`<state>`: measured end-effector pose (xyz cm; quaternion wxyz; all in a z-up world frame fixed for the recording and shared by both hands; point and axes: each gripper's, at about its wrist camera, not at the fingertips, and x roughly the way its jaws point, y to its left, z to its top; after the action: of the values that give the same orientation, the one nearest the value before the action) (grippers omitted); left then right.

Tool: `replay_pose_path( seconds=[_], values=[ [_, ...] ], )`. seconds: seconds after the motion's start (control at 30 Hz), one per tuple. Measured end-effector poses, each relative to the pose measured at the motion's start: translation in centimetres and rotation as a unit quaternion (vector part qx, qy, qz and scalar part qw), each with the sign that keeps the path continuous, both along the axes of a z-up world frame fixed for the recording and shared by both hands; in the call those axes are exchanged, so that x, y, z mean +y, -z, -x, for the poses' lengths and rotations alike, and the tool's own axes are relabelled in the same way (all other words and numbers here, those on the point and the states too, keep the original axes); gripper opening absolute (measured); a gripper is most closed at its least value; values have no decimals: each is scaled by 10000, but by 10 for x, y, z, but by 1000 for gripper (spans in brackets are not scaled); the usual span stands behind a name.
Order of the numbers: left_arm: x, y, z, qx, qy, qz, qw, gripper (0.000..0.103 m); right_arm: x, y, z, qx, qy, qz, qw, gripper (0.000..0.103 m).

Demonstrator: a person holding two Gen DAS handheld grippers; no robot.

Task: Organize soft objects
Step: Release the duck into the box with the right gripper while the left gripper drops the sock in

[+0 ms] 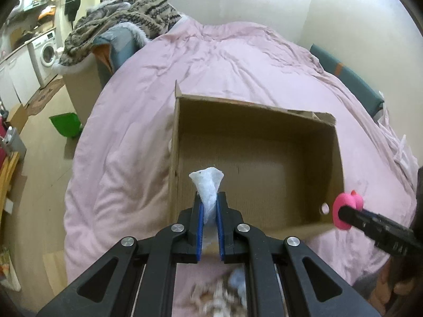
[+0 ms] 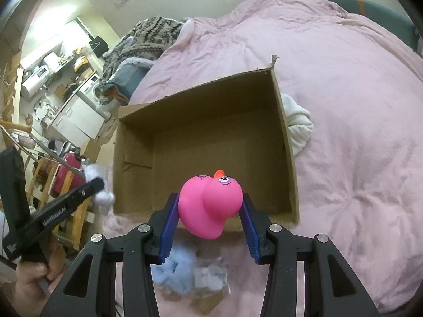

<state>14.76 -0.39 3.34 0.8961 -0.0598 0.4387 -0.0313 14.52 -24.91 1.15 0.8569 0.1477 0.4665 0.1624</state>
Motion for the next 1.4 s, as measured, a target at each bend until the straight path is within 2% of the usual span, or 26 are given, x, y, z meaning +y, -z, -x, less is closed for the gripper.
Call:
replay_pose_path(
  seconds=[0.13,0.4,0.8,1.17,1.3,1.4],
  values=[
    [-5,13,-13,-62,74,55,9999,8,4,18,-11,86,43,199,9998,48],
    [-6,40,-20,207,7,44,9998,9,16,38,-14,375,-45,441,9983,48],
    [-14,42,-16,147,115,-64,9998,9,20,49,-19,594,-93,463,9971,47],
    [-15,43,-15,149,64,-65,9998,9,17,46,-17,504,-79,282,9983,47],
    [-15,43,-14,109,95,-87,9999,9,11,45,-18,519,50,198,9984,65],
    [-15,44,-14,113,79,-79,9999,12,6,45,-18,547,169,139,9983,69]
  ],
)
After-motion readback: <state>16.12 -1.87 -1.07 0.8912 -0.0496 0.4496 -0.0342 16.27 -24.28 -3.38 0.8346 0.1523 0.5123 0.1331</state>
